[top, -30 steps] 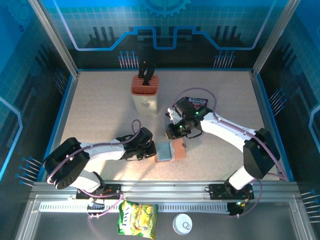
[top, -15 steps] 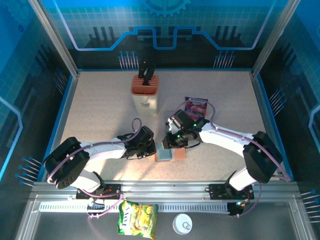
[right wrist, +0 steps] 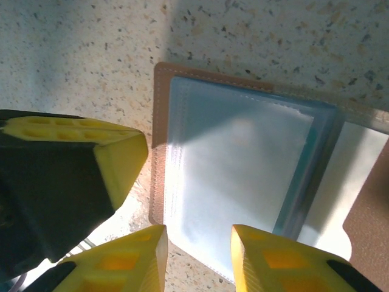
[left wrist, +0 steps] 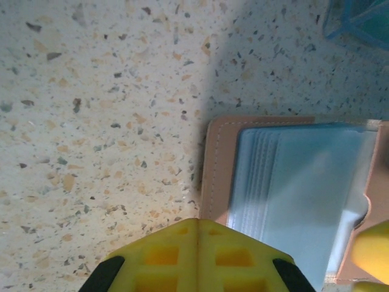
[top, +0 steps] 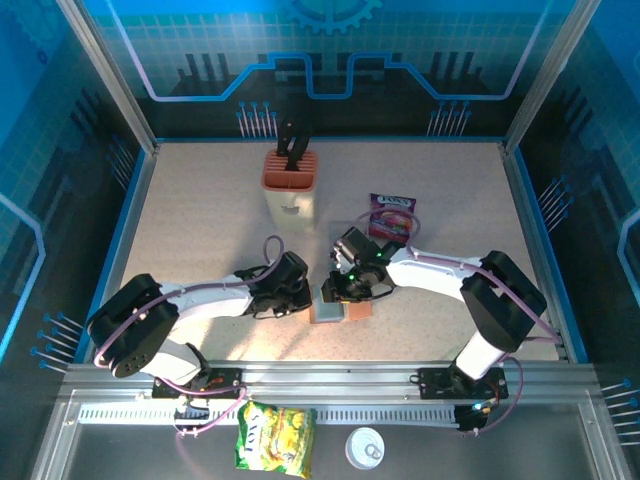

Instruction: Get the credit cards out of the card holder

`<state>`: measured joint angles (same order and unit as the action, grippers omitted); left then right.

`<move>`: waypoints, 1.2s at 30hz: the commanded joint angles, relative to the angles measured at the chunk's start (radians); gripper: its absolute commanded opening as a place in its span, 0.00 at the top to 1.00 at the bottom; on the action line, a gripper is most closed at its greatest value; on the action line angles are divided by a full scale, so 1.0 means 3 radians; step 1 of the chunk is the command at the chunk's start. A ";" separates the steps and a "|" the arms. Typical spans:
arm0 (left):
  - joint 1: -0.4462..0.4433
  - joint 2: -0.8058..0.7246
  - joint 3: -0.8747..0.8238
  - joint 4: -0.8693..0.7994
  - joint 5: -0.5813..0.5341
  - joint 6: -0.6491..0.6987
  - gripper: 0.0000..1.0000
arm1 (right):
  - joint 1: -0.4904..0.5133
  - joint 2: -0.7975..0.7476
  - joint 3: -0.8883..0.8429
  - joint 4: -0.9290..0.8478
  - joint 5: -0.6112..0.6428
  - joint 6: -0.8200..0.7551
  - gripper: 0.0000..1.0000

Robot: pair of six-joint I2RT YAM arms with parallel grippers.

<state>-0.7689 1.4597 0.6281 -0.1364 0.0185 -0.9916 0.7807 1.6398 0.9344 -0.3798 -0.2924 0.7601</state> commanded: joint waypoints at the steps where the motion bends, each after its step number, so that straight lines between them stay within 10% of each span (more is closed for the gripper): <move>1: 0.0007 -0.0084 0.0104 -0.0079 -0.0016 0.0085 0.98 | 0.0049 0.0066 -0.0044 0.0023 0.0021 0.0037 0.67; 36: -0.0002 0.0309 0.0018 -0.0068 0.0092 0.0105 1.00 | 0.0027 0.0104 -0.0069 -0.0095 0.0127 -0.0038 0.70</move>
<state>-0.7689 1.5196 0.6575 -0.1257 0.0490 -0.9661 0.7853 1.6890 0.9283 -0.3607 -0.2859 0.7589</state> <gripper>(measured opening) 0.041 0.297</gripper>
